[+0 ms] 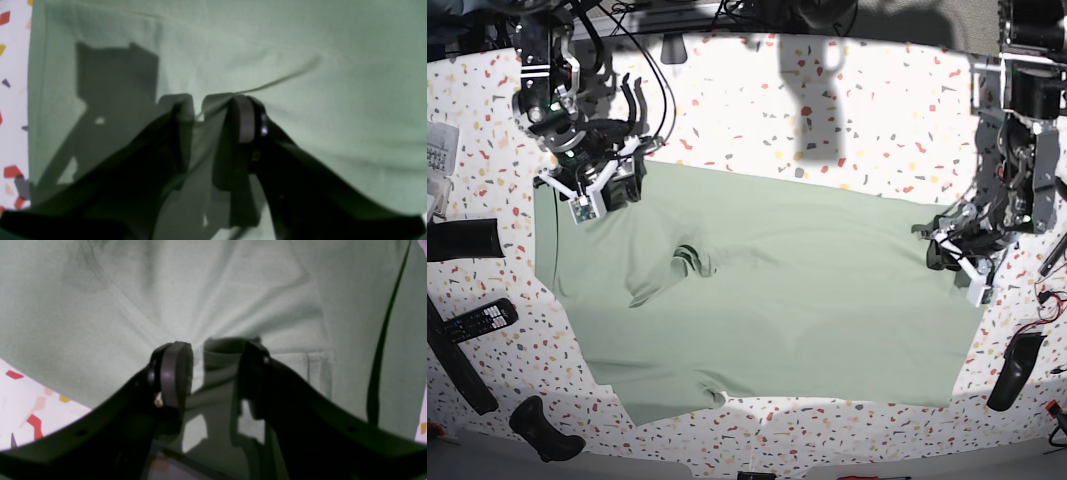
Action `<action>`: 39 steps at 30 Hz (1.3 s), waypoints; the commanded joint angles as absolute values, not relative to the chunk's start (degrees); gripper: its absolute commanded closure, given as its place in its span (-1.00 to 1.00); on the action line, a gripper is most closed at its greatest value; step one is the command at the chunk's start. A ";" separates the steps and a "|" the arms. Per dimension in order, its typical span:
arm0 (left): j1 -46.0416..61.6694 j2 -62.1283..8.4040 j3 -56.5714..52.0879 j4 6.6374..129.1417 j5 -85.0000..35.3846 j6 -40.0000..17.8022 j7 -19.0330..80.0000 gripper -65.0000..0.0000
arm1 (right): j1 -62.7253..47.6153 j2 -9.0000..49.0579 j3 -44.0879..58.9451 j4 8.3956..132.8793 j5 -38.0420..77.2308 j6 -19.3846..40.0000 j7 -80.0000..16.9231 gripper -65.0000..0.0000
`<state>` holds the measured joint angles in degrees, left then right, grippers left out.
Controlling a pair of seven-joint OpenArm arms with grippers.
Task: Fold the T-shirt properly
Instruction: 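Grasp the folded edge of the shirt with both grippers, then drag the folded edge back away from the hem with both grippers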
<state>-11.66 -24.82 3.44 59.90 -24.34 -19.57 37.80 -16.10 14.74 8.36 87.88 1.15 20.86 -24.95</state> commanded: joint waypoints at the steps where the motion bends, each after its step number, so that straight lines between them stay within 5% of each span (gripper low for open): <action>1: -8.82 -24.95 4.10 59.05 -22.15 -19.11 47.31 0.46 | -16.36 15.44 8.67 88.14 -0.84 20.34 -27.31 0.18; 21: 13.23 -24.77 4.10 76.66 -17.98 -14.35 46.89 0.46 | -21.15 21.28 8.67 90.74 -0.82 20.40 -27.51 0.18; 28: 13.39 -24.73 4.10 78.28 -17.02 -14.13 41.80 0.46 | -20.95 21.61 8.67 90.76 -0.80 20.43 -27.09 0.18; 39: 16.34 -24.77 4.10 78.59 -15.46 -11.79 46.68 0.46 | -21.89 21.89 8.67 91.77 -0.36 21.47 -27.92 0.18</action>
<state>12.45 -24.95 2.96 81.03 -17.74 -11.42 28.27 -21.37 20.97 8.36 91.44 1.52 21.69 -25.47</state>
